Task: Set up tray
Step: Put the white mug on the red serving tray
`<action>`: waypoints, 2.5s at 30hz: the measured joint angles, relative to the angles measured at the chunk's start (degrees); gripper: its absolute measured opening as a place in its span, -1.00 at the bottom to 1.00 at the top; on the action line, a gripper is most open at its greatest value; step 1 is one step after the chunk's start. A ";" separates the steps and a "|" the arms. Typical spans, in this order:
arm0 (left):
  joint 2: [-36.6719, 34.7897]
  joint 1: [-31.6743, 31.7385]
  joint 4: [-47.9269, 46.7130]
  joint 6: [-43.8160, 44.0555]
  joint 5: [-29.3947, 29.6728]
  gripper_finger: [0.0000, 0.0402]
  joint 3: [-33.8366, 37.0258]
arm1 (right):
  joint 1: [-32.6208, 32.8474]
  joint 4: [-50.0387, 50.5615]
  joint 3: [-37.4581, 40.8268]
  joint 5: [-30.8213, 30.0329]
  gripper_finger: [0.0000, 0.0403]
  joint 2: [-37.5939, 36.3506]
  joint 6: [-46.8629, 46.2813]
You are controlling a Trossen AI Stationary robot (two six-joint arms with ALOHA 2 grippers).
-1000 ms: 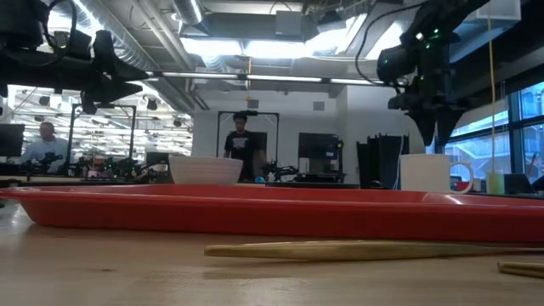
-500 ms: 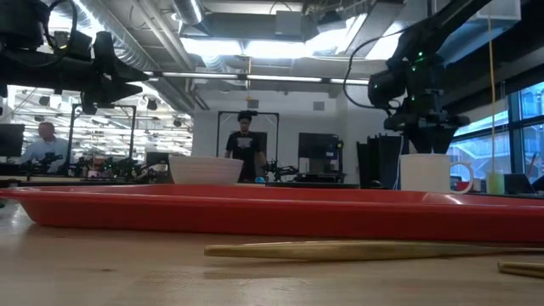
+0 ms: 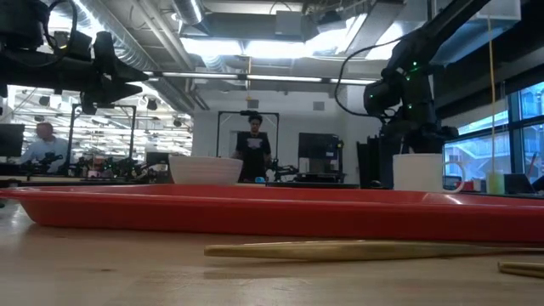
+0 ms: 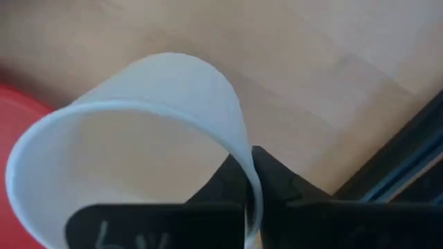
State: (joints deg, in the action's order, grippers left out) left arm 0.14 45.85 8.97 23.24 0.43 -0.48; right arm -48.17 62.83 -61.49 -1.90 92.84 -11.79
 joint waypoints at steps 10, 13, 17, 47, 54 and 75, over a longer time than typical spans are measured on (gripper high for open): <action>0.00 0.01 0.00 0.00 0.14 -0.07 -0.01 | 3.69 4.17 -12.75 2.60 -0.97 -7.62 -1.27; 0.00 -0.01 0.00 0.00 0.02 -0.07 0.01 | 7.70 3.82 -19.50 4.37 -0.98 -7.92 -1.17; 0.00 -0.01 0.02 0.02 0.02 -0.07 0.01 | 13.82 1.96 -27.27 5.02 -0.98 -7.89 1.02; 0.00 -0.01 -0.26 -2.98 -5.34 -0.07 0.01 | 36.71 9.81 -72.32 5.06 -0.97 34.69 28.09; 0.00 -0.01 -0.52 -2.94 -6.14 -0.07 0.01 | 37.08 10.67 -72.28 5.59 -0.97 40.02 12.93; 0.48 -0.07 -3.52 -3.02 -6.51 -0.07 -0.01 | 37.16 2.91 -72.26 7.74 -0.97 48.57 7.64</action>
State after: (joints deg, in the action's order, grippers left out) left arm 0.62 45.78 5.45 20.23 -6.09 -0.49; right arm -11.00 65.74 -133.75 5.84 141.41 -4.15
